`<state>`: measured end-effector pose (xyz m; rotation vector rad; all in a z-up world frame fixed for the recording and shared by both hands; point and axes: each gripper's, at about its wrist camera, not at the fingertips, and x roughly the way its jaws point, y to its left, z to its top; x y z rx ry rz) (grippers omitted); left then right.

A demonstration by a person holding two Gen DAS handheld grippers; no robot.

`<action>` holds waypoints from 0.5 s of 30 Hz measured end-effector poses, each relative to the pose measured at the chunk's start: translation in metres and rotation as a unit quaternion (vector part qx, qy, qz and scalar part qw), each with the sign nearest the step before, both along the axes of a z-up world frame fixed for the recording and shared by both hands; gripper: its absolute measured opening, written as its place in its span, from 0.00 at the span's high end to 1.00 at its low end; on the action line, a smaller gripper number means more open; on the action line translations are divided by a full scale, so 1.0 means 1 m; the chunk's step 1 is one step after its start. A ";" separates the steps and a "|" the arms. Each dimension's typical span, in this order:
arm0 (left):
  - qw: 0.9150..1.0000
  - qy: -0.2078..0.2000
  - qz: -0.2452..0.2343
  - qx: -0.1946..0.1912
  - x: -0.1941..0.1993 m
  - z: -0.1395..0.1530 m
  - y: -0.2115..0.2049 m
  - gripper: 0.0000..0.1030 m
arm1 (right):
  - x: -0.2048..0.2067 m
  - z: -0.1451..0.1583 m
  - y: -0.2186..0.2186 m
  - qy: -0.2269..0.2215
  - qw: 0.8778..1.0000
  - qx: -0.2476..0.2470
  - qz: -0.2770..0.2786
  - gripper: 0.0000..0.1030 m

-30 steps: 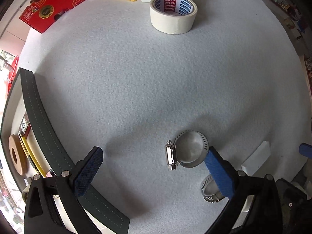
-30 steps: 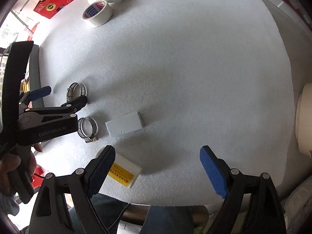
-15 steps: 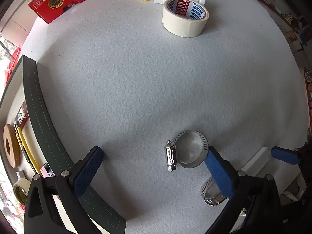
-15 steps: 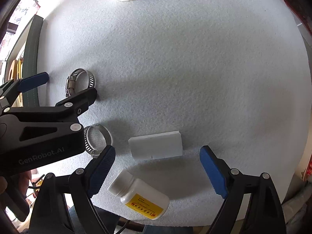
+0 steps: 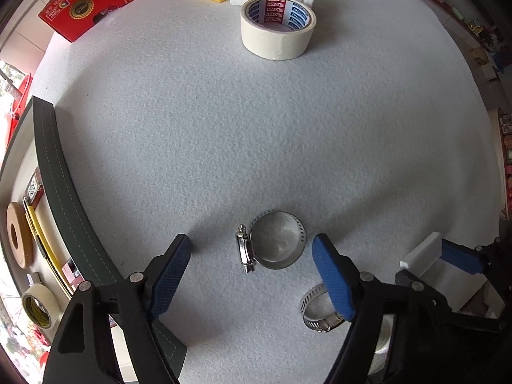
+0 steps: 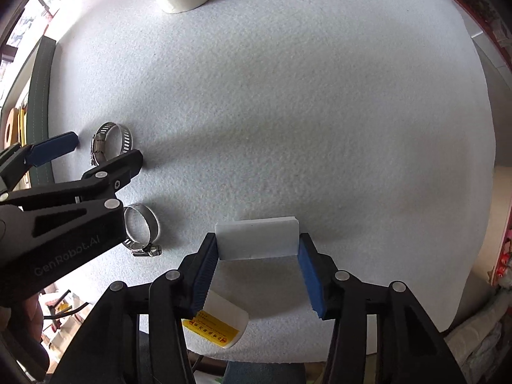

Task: Organize rigid objects
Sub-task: 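Close the right tool on the white block while the left tool grasps the hose clamp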

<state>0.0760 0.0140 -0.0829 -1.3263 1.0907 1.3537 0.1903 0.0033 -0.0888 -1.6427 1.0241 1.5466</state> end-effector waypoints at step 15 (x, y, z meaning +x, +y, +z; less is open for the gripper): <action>0.998 -0.041 -0.043 -0.005 0.012 0.042 -0.013 0.57 | 0.042 0.036 0.042 0.021 0.998 0.003 -0.058 0.50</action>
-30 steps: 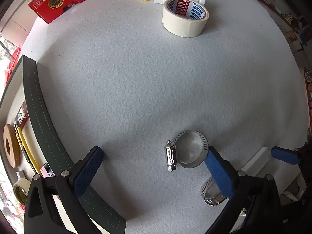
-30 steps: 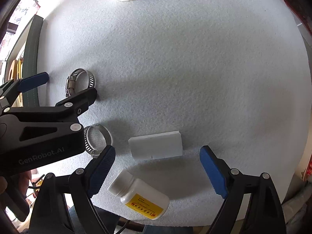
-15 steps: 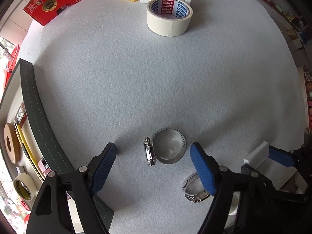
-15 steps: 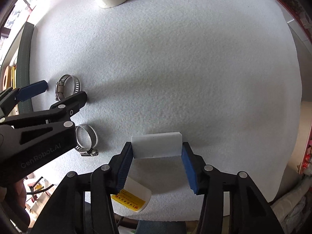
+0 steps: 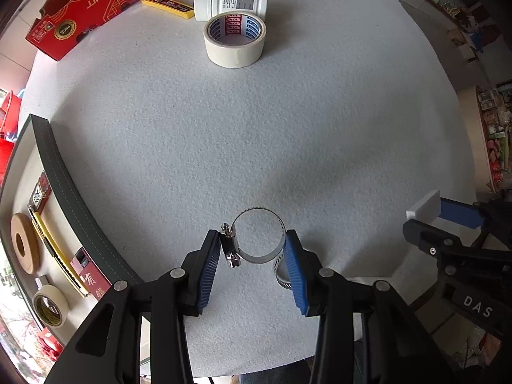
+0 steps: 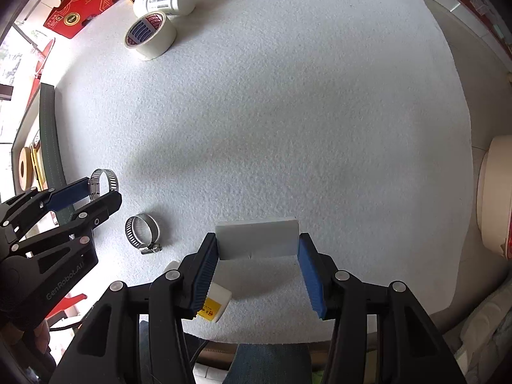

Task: Organize rigid objects
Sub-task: 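Close the right tool on the white block while the left tool grasps the hose clamp, then carry the hose clamp with the left tool while the right tool carries the white block to the tray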

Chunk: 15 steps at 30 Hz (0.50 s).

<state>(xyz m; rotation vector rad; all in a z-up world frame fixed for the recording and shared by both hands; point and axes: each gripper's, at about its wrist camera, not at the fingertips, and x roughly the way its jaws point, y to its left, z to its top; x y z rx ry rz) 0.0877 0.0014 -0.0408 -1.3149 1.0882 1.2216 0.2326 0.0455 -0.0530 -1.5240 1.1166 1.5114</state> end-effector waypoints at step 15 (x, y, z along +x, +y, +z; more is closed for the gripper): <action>0.998 -0.020 0.035 0.054 -0.038 0.060 -0.031 0.57 | -0.017 0.057 0.001 -0.006 0.999 0.027 0.021 0.50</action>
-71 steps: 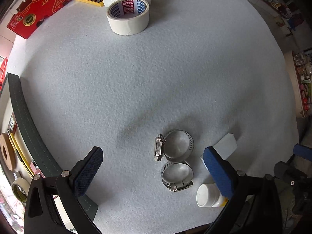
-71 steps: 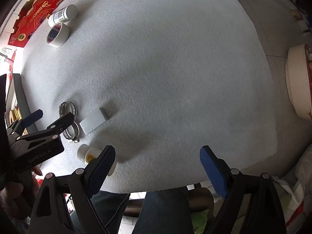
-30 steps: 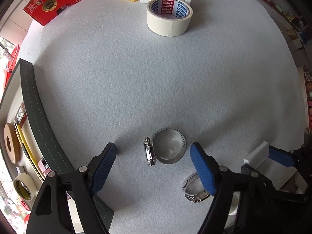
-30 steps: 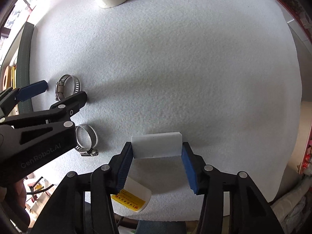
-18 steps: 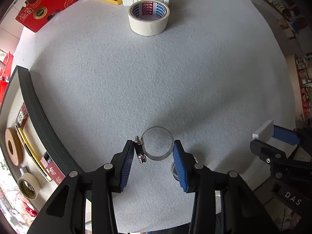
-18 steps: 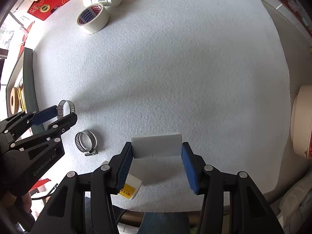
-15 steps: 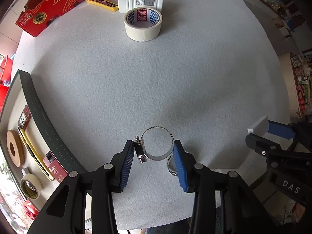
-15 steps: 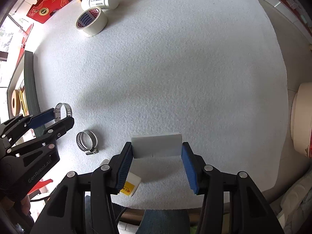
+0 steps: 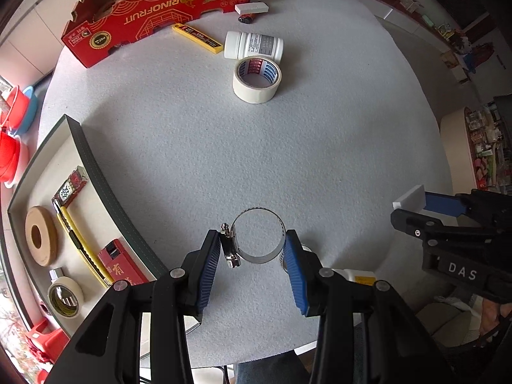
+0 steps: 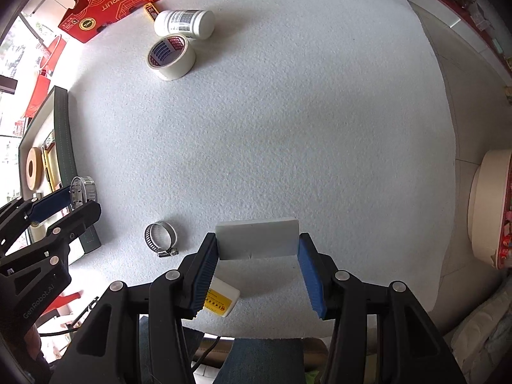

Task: Organize rigid objects
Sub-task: 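Carry the hose clamp with the left tool while the right tool carries the white block to the tray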

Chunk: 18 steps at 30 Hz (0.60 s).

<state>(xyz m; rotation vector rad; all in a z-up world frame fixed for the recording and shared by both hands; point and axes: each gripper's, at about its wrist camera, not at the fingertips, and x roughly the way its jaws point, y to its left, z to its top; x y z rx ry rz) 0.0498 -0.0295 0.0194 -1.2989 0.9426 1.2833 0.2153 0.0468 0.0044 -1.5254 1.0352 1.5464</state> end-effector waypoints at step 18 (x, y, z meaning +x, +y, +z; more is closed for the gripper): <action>0.992 -0.031 0.116 0.027 -0.071 0.003 -0.038 0.57 | -0.069 0.025 -0.023 -0.008 0.995 0.023 0.097 0.50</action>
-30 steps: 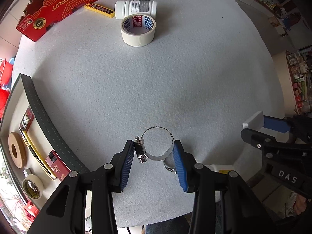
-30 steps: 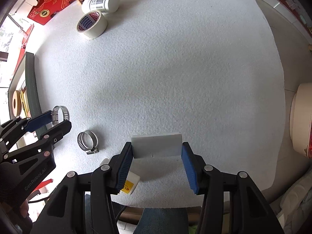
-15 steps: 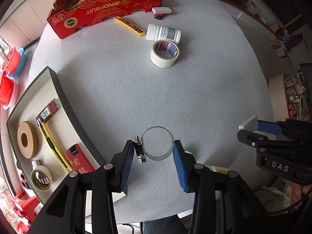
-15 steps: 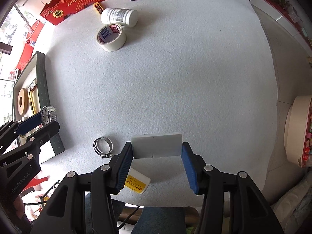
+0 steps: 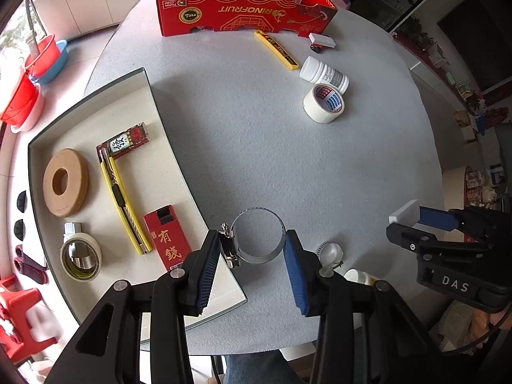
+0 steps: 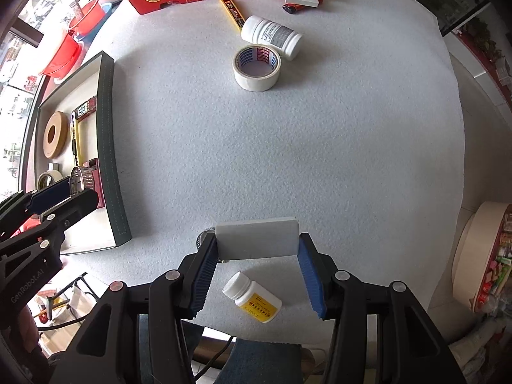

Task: Organize rigid objects
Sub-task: 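Carry the hose clamp with the left tool while the right tool carries the white block to the tray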

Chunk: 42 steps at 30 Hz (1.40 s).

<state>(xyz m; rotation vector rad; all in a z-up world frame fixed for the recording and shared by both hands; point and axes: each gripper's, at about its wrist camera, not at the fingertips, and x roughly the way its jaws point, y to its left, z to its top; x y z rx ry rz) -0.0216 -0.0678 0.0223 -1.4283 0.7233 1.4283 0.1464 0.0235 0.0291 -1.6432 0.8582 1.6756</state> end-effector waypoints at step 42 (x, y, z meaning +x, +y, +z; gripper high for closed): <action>0.973 0.056 0.221 -0.016 -0.168 -0.009 -0.071 0.57 | -0.232 0.001 -0.051 0.067 0.980 -0.006 0.185 0.50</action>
